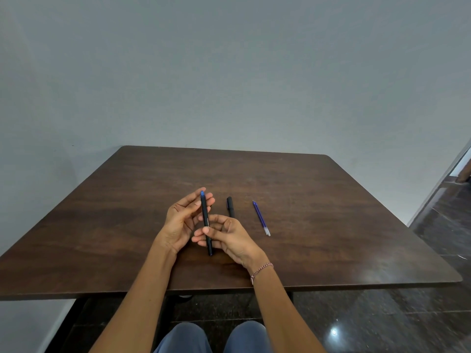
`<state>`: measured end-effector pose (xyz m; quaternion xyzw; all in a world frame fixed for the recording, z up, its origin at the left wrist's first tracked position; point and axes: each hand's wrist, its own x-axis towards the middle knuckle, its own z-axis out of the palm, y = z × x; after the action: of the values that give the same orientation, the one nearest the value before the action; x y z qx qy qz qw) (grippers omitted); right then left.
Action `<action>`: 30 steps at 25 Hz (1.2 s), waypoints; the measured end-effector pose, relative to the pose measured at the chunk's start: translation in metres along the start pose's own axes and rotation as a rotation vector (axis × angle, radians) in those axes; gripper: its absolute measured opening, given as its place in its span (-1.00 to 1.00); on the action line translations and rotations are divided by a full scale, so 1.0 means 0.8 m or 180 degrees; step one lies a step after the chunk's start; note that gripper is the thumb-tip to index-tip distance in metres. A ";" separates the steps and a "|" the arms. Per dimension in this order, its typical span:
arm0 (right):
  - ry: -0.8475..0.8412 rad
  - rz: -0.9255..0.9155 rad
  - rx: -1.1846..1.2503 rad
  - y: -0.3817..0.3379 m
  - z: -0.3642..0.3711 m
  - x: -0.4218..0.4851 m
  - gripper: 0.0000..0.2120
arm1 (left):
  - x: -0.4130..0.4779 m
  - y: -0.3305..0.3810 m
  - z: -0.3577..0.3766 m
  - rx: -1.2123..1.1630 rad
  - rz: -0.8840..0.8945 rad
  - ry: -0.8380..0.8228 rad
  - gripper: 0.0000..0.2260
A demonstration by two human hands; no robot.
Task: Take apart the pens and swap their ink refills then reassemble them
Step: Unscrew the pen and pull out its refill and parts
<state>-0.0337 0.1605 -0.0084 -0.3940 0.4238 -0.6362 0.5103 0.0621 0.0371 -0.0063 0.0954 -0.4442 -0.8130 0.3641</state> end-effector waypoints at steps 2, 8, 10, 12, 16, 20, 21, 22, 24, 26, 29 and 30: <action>-0.0021 0.0011 -0.0030 0.001 0.000 0.001 -0.77 | 0.000 0.000 0.002 0.0090 0.0094 0.0087 -0.73; -0.0061 0.0016 -0.0134 0.003 -0.001 0.002 -0.78 | 0.003 -0.001 -0.001 0.0109 0.0132 0.0155 -0.75; -0.0073 -0.0014 -0.0182 0.004 0.000 0.002 -0.77 | 0.005 -0.001 -0.004 -0.0185 0.0001 0.0043 -0.75; -0.0054 -0.0030 -0.0195 0.004 0.000 0.002 -0.78 | 0.004 0.000 -0.004 -0.0254 -0.0093 -0.0039 -0.73; -0.0021 -0.0043 -0.0178 0.002 0.001 0.001 -0.79 | 0.002 -0.001 -0.001 -0.0011 -0.0024 0.0049 -0.68; -0.0031 -0.0004 -0.0180 0.002 0.002 0.001 -0.78 | 0.002 -0.001 -0.001 0.0208 0.0145 0.0116 -0.73; -0.0042 0.0016 -0.0190 0.003 0.002 0.001 -0.77 | 0.002 -0.001 -0.003 0.0278 0.0179 0.0103 -0.73; -0.0047 0.0022 -0.0187 0.003 0.002 0.001 -0.76 | 0.002 0.000 -0.004 0.0323 0.0199 0.0086 -0.72; -0.0043 -0.0010 -0.0158 0.003 0.001 0.002 -0.76 | 0.004 -0.001 -0.005 0.0257 0.0177 0.0042 -0.71; -0.0036 -0.0053 -0.0116 0.003 -0.001 0.002 -0.77 | 0.005 -0.003 -0.005 0.0087 0.0097 -0.0056 -0.71; -0.0030 -0.0069 -0.0099 0.003 -0.001 0.002 -0.79 | 0.003 -0.004 -0.001 0.0068 -0.0010 -0.0108 -0.72; -0.0037 -0.0070 -0.0097 0.004 -0.001 0.003 -0.79 | 0.002 -0.002 -0.002 0.0119 -0.0005 -0.0080 -0.73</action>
<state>-0.0342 0.1582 -0.0115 -0.4101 0.4261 -0.6329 0.4996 0.0611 0.0357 -0.0082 0.0923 -0.4639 -0.8060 0.3559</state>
